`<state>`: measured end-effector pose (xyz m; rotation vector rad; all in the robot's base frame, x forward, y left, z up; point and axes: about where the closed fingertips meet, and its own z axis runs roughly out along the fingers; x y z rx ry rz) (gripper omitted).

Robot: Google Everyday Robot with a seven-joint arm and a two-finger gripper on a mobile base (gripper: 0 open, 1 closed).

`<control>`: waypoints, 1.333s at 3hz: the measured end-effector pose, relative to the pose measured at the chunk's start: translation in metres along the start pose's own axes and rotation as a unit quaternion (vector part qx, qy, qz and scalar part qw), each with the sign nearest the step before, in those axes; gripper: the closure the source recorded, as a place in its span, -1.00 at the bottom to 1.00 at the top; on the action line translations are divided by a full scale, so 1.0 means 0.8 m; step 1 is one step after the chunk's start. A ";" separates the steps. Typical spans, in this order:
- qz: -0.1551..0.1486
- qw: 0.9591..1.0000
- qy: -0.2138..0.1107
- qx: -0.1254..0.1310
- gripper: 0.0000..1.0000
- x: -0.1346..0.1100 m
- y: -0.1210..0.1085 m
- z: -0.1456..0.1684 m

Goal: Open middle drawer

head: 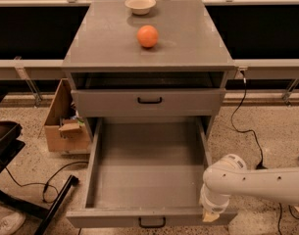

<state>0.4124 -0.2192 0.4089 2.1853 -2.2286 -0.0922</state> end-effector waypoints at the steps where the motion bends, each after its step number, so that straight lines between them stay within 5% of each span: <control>1: 0.000 1.000 0.000 0.000 -0.75 0.000 0.000 0.000; 2: 0.000 1.000 0.000 0.000 -1.00 0.000 0.000 0.000; 3: 0.000 1.000 0.000 0.000 -1.00 0.000 0.000 0.000; 4: 0.036 0.999 0.018 0.003 -1.00 0.012 -0.007 -0.048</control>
Offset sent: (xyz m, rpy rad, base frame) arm 0.0000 0.0000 0.0000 0.0000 0.0000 0.0000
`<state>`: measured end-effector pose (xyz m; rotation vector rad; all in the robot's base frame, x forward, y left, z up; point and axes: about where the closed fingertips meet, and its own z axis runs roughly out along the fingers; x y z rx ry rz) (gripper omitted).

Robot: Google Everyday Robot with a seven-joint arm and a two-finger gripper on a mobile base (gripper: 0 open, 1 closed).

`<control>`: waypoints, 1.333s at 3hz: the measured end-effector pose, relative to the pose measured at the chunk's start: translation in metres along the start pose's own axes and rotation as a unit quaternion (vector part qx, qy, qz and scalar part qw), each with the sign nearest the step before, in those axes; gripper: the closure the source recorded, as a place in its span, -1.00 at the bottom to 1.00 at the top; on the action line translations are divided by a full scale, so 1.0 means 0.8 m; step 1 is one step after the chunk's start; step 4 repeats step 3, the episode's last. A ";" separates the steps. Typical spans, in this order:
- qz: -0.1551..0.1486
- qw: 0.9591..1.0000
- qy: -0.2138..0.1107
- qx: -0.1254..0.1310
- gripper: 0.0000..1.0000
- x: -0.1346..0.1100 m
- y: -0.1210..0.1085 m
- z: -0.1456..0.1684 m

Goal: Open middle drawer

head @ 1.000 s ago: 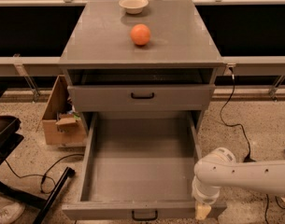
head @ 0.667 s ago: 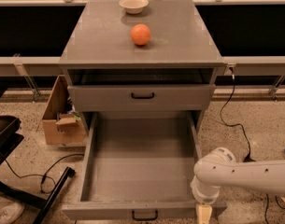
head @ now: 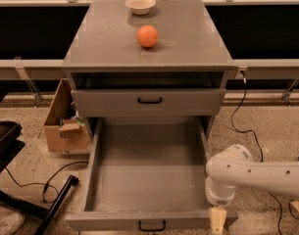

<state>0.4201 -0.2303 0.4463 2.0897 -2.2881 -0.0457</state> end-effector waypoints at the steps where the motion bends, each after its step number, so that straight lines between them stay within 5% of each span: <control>1: 0.058 0.998 0.007 0.009 -1.00 0.033 -0.006 -0.109; 3: 0.161 0.986 0.011 0.046 -1.00 0.075 0.032 -0.353; 4: 0.161 0.986 0.011 0.046 -1.00 0.075 0.032 -0.353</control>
Offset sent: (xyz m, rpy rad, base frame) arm -0.0203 -0.0804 0.3616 -0.0228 -0.1289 -0.4086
